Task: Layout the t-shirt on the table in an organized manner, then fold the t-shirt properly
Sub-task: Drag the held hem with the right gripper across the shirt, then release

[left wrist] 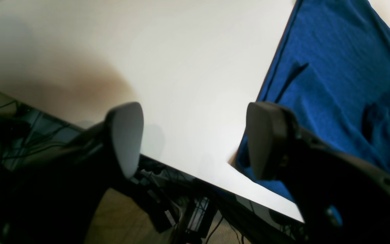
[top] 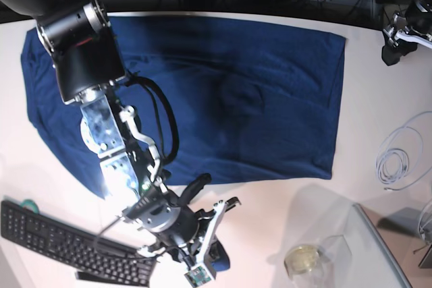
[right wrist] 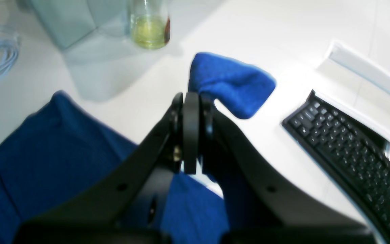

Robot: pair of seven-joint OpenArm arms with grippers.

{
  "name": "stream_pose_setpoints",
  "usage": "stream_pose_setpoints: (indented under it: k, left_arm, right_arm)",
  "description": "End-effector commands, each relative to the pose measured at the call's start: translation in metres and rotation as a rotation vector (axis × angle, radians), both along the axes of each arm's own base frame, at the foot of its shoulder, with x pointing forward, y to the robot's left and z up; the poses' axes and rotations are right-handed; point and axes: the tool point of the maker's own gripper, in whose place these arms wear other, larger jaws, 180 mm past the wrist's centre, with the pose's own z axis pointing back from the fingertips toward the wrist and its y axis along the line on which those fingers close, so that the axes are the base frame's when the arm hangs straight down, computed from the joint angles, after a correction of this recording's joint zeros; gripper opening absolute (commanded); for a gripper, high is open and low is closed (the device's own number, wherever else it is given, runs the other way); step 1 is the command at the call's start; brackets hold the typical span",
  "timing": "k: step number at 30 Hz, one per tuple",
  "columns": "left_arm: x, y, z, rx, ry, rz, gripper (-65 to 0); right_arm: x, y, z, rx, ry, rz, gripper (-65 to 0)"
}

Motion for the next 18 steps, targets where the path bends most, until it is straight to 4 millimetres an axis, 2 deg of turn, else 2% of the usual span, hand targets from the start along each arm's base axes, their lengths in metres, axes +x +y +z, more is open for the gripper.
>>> stream_pose_setpoints:
  k: [1, 3, 9, 14, 18]
  left_arm:
    - [0.007, 0.010, 0.015, 0.032, -0.039, -0.004, -19.9]
    - [0.008, 0.012, 0.016, 0.037, -0.040, -0.006, -19.9]
    - [0.007, 0.018, 0.019, 0.053, -0.034, -0.011, -19.9]
    - [0.007, 0.023, 0.021, 0.064, -0.024, -0.016, -19.9]
    - [0.006, 0.023, 0.020, 0.068, -0.017, -0.018, -19.9]
  right_arm:
    - [0.002, 0.003, 0.032, 0.038, -0.084, 0.008, -65.0]
    - [-0.007, 0.003, 0.042, 0.060, -0.112, 0.012, -65.0]
    - [-0.029, -0.024, 0.054, 0.132, -0.147, -0.053, -65.0]
    - [-0.053, -0.024, 0.057, 0.161, -0.159, -0.047, -65.0]
    - [-0.060, -0.023, 0.056, 0.172, -0.155, -0.043, -65.0]
